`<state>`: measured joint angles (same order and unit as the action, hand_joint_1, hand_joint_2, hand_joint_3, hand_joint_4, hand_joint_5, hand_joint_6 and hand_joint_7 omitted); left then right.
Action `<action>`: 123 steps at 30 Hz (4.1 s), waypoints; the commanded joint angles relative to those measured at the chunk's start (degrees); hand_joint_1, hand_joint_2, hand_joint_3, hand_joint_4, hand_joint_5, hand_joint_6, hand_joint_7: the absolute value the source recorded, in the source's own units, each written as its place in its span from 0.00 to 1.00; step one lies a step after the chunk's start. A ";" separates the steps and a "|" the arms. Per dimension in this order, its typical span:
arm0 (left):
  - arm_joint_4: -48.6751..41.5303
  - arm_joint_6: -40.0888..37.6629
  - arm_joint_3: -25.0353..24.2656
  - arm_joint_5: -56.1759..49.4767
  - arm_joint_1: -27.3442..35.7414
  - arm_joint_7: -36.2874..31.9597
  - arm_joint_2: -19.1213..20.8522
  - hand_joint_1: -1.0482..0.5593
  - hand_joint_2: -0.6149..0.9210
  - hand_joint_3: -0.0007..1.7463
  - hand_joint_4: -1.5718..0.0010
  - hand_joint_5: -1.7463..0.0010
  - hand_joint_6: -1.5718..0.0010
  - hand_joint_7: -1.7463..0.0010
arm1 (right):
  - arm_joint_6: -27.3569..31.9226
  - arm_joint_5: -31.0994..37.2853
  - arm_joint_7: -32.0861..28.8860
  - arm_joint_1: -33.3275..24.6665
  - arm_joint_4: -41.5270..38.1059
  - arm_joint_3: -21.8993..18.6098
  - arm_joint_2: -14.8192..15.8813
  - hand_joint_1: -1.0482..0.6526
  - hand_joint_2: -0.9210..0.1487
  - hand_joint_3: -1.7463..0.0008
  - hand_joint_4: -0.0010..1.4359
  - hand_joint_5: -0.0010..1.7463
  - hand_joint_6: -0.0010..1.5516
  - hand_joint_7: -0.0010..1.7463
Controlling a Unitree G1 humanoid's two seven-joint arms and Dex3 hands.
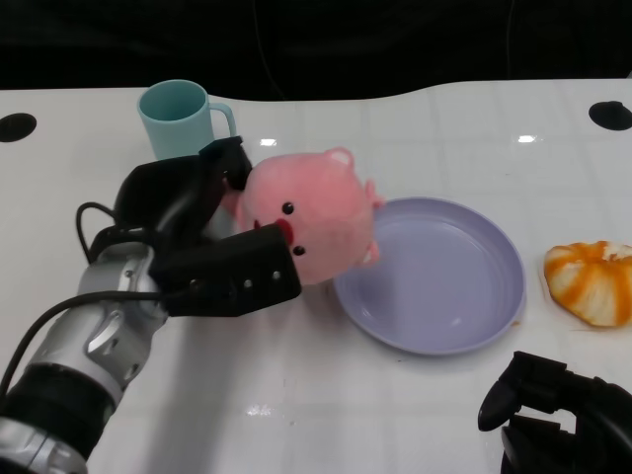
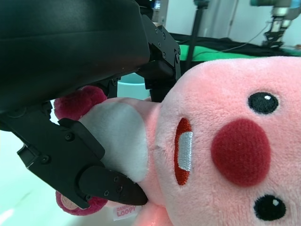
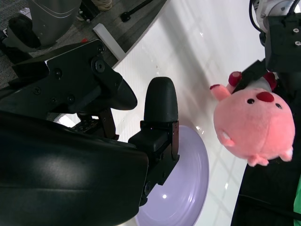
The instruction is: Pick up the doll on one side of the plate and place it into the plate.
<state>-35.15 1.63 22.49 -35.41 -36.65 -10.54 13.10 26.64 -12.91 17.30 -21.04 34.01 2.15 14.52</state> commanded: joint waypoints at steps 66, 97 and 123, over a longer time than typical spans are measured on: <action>-16.71 -1.18 8.25 -0.82 -18.21 15.47 -15.58 0.07 1.00 0.27 1.00 0.89 0.92 1.00 | -0.67 0.76 -1.13 -1.47 3.05 1.91 -0.03 0.58 0.24 0.32 0.47 1.00 0.32 0.91; 17.71 1.13 -7.89 24.51 6.22 30.09 -6.16 0.24 1.00 0.15 0.98 0.48 0.77 0.92 | 0.46 0.42 -0.27 -0.66 2.31 0.32 0.14 0.59 0.23 0.33 0.47 1.00 0.31 0.93; 51.89 -22.17 -18.85 51.26 35.65 25.58 -14.13 0.50 0.68 0.73 0.47 0.26 0.48 0.46 | 1.19 0.40 0.07 -0.46 2.68 0.14 0.38 0.58 0.23 0.33 0.47 1.00 0.31 0.93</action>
<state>15.10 -19.53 4.27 15.34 -2.51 16.30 -0.96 27.52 -12.01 17.38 -21.52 36.21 2.60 14.39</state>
